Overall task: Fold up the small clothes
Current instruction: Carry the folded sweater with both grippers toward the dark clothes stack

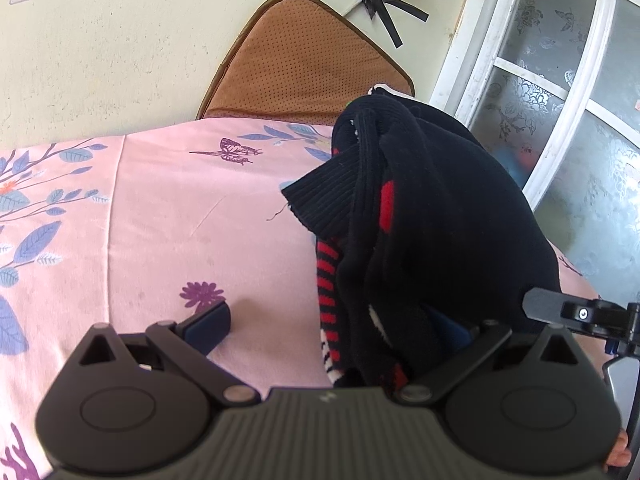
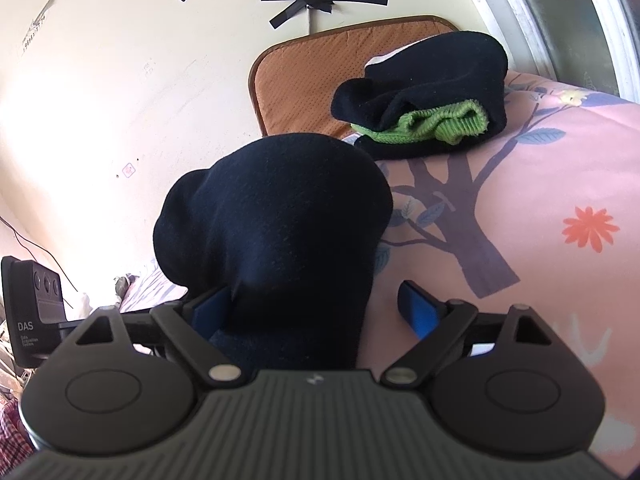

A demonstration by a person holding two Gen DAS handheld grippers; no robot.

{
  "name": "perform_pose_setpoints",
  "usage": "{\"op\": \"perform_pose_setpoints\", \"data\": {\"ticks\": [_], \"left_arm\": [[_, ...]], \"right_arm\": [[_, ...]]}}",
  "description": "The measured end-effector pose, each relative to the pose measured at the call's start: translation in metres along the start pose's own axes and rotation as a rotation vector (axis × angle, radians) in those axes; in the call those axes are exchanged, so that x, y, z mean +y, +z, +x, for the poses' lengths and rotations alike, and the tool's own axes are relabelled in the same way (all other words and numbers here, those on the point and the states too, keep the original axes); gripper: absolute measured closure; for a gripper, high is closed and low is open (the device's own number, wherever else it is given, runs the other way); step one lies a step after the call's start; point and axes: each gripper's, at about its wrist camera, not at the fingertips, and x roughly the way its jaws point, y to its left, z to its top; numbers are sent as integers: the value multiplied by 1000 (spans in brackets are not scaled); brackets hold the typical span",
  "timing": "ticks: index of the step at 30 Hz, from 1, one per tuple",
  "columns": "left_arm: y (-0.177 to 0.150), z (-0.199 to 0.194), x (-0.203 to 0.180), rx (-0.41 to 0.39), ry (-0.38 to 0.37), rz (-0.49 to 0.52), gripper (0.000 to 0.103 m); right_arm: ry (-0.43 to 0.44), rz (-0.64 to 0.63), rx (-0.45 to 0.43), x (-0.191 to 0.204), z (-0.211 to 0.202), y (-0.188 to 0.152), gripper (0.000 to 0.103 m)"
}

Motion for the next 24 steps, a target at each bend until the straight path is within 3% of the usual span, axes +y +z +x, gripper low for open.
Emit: {"op": "perform_pose_setpoints", "data": {"ticks": [24], "left_arm": [[-1,-2,4,-11,-19,-21,0]], "right_arm": [[-13,-38,17,5,5,1,5]]}}
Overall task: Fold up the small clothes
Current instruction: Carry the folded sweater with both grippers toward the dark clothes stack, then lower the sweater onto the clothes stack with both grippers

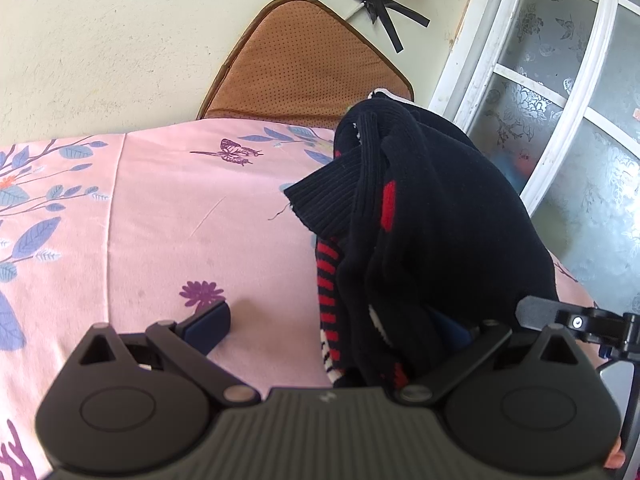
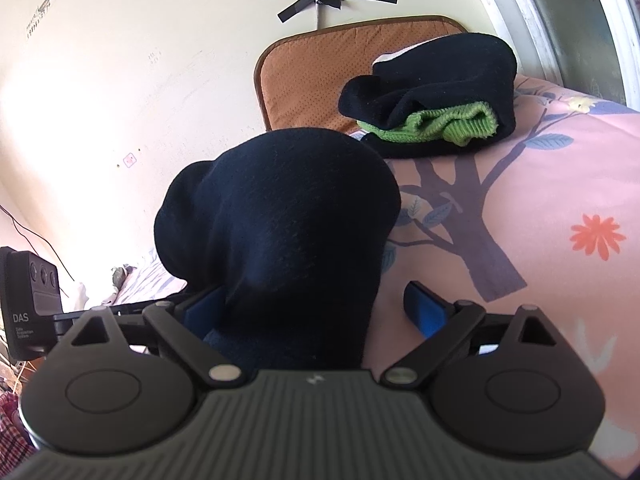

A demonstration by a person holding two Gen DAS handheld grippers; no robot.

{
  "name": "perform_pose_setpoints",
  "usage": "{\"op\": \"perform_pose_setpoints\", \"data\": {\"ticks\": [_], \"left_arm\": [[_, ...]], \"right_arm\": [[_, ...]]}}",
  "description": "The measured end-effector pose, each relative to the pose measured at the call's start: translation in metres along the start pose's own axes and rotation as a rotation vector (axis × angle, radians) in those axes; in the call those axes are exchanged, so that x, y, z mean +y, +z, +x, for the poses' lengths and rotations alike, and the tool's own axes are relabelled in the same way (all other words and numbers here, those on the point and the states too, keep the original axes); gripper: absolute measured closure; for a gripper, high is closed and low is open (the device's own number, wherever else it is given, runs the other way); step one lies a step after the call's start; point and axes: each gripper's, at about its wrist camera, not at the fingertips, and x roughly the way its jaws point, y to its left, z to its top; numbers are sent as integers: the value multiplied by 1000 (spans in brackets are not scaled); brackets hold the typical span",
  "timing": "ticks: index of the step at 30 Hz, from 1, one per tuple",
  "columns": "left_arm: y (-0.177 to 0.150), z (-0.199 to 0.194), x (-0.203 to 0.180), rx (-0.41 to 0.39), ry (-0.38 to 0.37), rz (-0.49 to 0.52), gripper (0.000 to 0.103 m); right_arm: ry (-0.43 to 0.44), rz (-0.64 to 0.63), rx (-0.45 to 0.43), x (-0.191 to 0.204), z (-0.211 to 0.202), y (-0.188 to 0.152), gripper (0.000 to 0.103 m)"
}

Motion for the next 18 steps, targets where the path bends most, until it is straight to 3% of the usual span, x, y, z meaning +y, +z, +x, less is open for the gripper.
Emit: {"op": "perform_pose_setpoints", "data": {"ticks": [2,4,8,9,10,11,12,14,18], "left_arm": [[0,0,2,-2,-10,-7,0],[1,0,3,-3,-18,-14,0],[4,-2,10,-7,-52,-64,1],[6,-3,12,-5,-74,-94,10],[10,-3,14,5,-130,-138,28],[17,-5,14,11,-186,-181,35],[28,-7,10,-6,-212,-200,32],[53,-13,-9,-67,-200,-144,27],[106,-20,-46,-201,-170,-21,27]], "right_arm": [[0,-18,15,2,4,3,6],[41,-13,48,1,13,9,25],[85,41,84,-4,31,21,38],[100,52,83,-5,31,24,45],[126,61,78,-6,29,28,48],[159,58,70,-6,25,34,52],[178,45,63,-3,22,39,53],[221,-5,39,5,16,53,54],[292,-42,-64,13,7,95,56]]}}
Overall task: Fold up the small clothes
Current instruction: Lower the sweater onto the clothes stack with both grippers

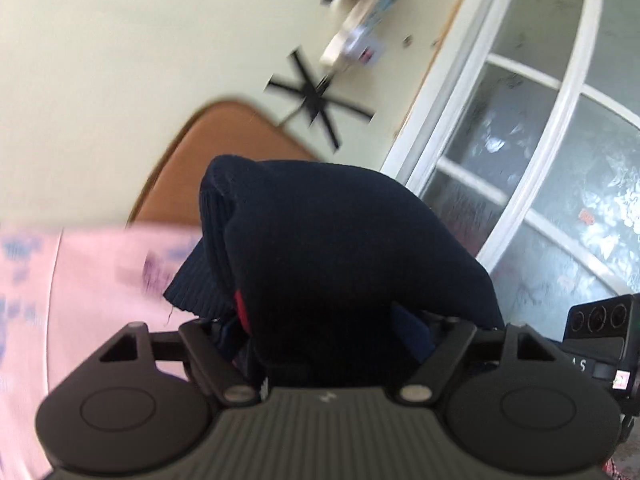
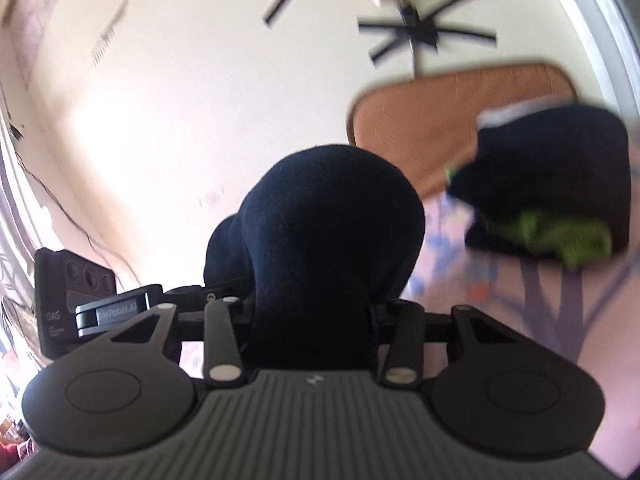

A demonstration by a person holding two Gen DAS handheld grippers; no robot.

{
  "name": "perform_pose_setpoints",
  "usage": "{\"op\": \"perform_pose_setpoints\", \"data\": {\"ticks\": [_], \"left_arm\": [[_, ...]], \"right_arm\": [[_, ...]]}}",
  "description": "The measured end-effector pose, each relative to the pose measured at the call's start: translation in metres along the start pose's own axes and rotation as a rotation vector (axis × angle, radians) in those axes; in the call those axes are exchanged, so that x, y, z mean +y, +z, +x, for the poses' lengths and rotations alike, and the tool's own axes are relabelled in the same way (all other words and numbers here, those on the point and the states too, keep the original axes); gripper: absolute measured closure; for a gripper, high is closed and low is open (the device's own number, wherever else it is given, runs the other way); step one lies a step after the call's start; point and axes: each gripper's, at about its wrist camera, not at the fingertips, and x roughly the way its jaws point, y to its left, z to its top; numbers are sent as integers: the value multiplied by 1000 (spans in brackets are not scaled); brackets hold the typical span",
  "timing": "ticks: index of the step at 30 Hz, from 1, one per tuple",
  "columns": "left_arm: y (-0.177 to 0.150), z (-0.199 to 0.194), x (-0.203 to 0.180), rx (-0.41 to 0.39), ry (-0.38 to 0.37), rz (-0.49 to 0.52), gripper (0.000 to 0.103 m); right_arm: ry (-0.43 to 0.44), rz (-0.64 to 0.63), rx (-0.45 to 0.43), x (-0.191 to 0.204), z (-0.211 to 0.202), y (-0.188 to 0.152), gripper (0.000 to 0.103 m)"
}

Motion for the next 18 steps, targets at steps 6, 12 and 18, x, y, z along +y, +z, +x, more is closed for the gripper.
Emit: {"op": "perform_pose_setpoints", "data": {"ticks": [6,12,18], "left_arm": [[91,78,-37,-53,-21,96,27],[96,215,-55,81,-2,139,19],[49,285,-9,205,20,-91,0]], "right_arm": [[-14,-62,-181,-27,0,83,56],[-190,89,-261,-127,9,105,54],[-394,127,-157,-178,24,79,48]]}}
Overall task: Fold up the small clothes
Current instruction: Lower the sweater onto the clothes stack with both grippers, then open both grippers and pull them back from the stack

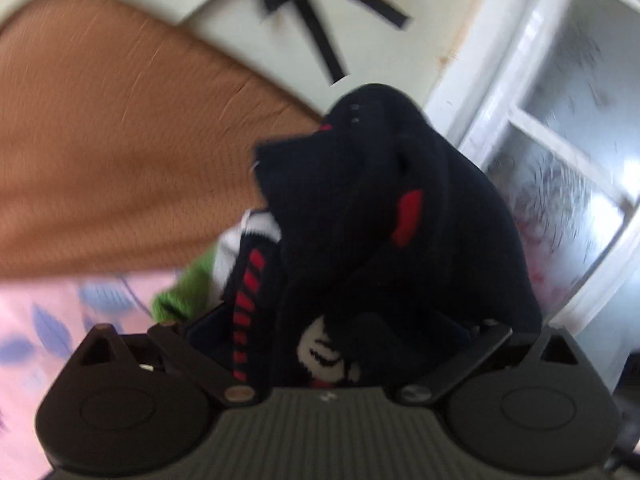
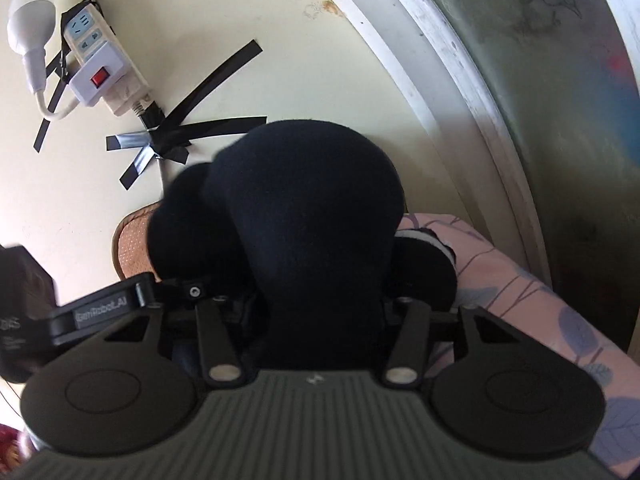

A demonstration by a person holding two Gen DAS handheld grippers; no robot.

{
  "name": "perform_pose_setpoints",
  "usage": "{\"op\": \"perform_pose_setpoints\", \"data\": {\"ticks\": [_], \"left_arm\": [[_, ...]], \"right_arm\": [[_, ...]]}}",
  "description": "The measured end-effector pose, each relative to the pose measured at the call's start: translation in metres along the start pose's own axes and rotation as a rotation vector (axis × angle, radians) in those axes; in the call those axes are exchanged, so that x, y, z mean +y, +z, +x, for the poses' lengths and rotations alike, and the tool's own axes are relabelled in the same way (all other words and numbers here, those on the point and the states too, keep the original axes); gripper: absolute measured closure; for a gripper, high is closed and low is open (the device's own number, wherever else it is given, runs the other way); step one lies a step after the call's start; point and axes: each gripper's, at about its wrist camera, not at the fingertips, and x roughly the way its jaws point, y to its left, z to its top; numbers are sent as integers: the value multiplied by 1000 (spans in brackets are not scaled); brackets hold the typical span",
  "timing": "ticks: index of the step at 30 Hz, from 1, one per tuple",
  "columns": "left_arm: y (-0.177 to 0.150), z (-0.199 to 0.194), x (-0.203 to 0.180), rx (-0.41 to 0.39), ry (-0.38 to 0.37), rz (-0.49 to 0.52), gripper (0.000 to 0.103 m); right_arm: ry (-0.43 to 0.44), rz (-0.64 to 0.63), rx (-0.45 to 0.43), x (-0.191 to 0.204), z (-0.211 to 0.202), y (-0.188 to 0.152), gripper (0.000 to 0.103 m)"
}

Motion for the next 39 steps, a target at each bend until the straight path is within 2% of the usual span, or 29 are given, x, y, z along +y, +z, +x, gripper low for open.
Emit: {"op": "perform_pose_setpoints", "data": {"ticks": [2,4,5,6,9,13,20,24,27,34,39], "left_arm": [[1,-4,1,1,4,-12,0],[3,-16,-3,-5,23,1,0],[3,-24,-6,-15,41,9,0],[3,-35,-10,-36,63,15,0],[-11,-72,-12,-92,82,22,0],[-48,-106,-20,-134,177,82,0],[-136,-154,-9,-116,313,105,0],[-175,-187,-9,-138,414,186,0],[-203,-211,-10,-166,456,220,0],[-226,-241,-8,-190,489,234,0],[-236,-255,-9,-233,500,258,0]], "right_arm": [[-29,-65,-7,11,2,0,45],[-65,-85,-19,22,4,3,31],[-91,-103,-28,28,0,3,19],[-117,-128,-42,36,-5,1,16],[-161,-194,-126,52,-29,-6,16],[-216,-247,-169,68,-69,-32,15],[-241,-184,-98,85,-127,-108,12],[-270,-167,-78,101,-149,-141,10],[-290,-177,-77,115,-156,-158,9],[-348,-199,-50,135,-162,-193,9],[-393,-220,-89,140,-165,-203,9]]}}
